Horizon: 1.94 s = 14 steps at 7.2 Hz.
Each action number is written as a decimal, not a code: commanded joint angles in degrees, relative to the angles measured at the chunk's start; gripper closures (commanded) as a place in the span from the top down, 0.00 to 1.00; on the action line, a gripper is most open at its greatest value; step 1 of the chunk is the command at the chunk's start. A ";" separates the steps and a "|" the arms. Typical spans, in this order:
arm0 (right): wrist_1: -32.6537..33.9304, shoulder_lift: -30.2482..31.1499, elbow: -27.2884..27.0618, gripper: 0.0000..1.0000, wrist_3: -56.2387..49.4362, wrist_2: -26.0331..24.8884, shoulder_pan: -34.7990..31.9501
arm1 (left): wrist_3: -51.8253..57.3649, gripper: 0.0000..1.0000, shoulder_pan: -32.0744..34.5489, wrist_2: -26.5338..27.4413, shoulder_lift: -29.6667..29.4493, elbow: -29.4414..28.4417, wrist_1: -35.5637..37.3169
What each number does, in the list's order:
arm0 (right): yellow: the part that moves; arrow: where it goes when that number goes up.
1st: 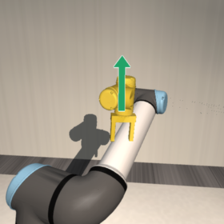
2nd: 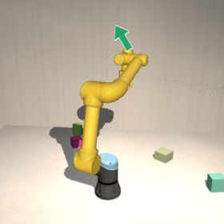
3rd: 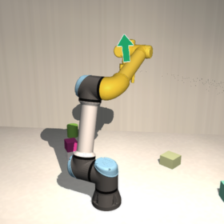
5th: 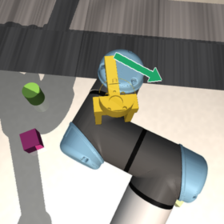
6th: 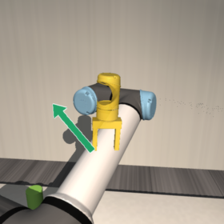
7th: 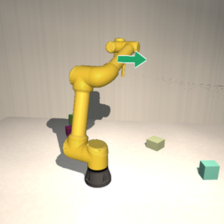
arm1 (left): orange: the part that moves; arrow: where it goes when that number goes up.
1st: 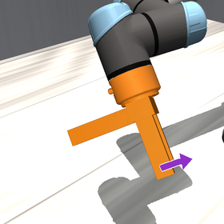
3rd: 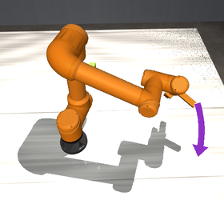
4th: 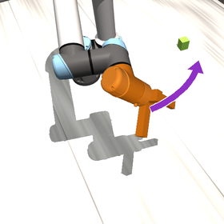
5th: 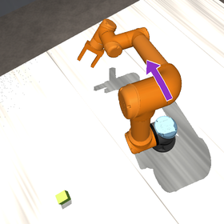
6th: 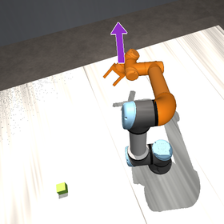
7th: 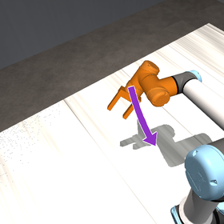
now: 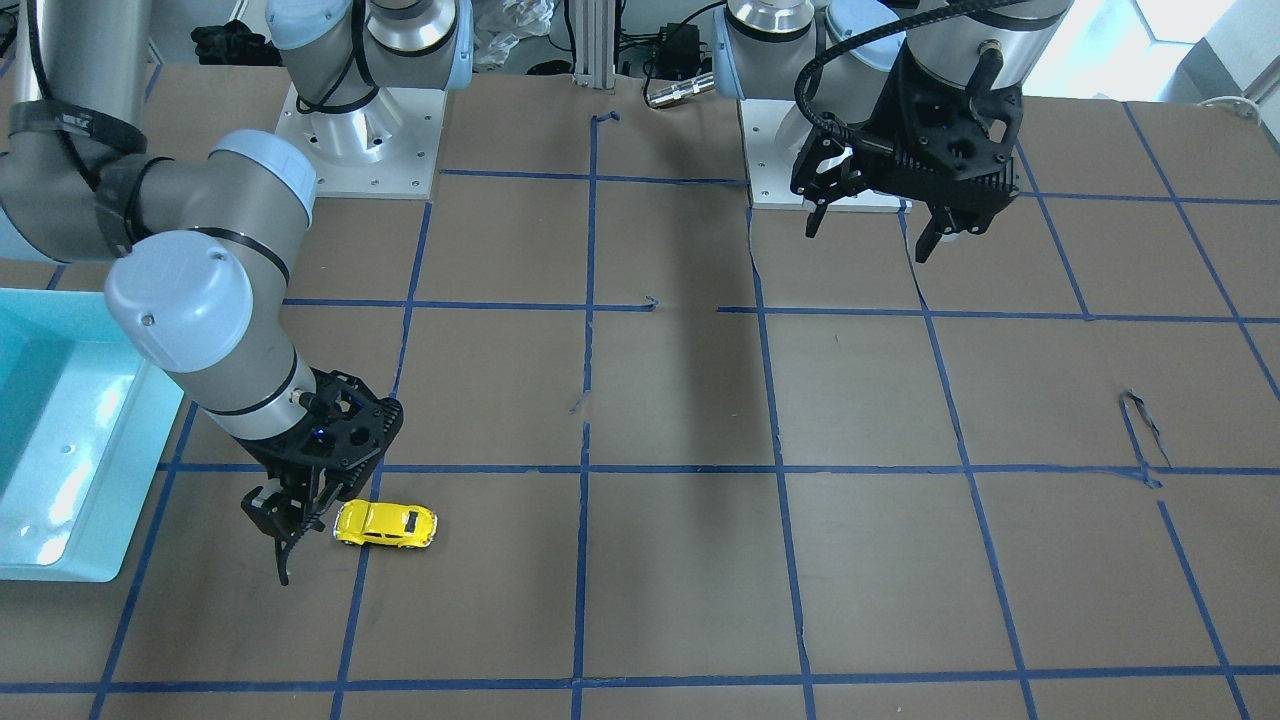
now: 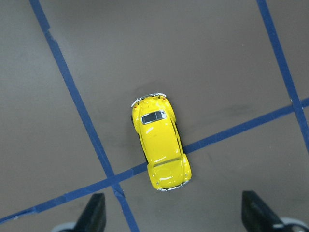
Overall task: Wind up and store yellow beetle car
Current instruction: 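Lower the right gripper over the yellow car, then close the right gripper on the yellow car and lift it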
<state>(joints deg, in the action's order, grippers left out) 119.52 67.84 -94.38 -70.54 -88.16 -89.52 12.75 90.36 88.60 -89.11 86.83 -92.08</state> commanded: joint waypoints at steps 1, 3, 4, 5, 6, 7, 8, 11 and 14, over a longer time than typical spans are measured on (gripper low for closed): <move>4.30 -4.27 -0.19 1.00 -5.81 3.06 -0.04 | -0.53 1.00 -0.10 0.08 -0.01 0.00 0.06; 5.02 -6.92 -0.27 1.00 -6.19 3.43 -0.21 | -0.53 1.00 -0.10 0.08 0.08 0.00 0.06; 5.02 -7.97 -0.36 1.00 -6.19 3.35 -0.21 | -0.44 1.00 -0.10 0.08 0.08 0.00 0.06; 5.02 -8.07 -1.49 1.00 -5.67 3.35 -0.21 | -0.44 1.00 -0.10 0.08 0.08 0.00 0.06; 5.45 -8.16 -3.24 1.00 -5.58 3.43 -0.21 | -0.36 1.00 -0.10 0.16 0.08 0.00 0.06; 5.80 -8.16 -3.44 1.00 -5.58 3.43 -0.21 | -0.36 1.00 -0.10 0.16 0.08 0.00 0.06; 5.90 -8.51 -3.35 0.82 -6.10 3.43 -0.21 | -0.36 1.00 -0.10 0.08 0.08 -0.09 0.06; 6.78 -8.69 -2.74 0.00 -8.22 2.91 -0.13 | -0.36 1.00 -0.10 -0.01 0.08 -0.09 0.06; 2.49 0.41 1.31 0.00 -8.57 -0.70 1.01 | -0.35 1.00 -0.10 -0.10 0.08 -0.09 0.06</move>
<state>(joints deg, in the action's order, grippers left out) 124.06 63.51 -94.15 -79.00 -88.02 -89.29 12.43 90.26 88.52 -89.03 86.75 -92.02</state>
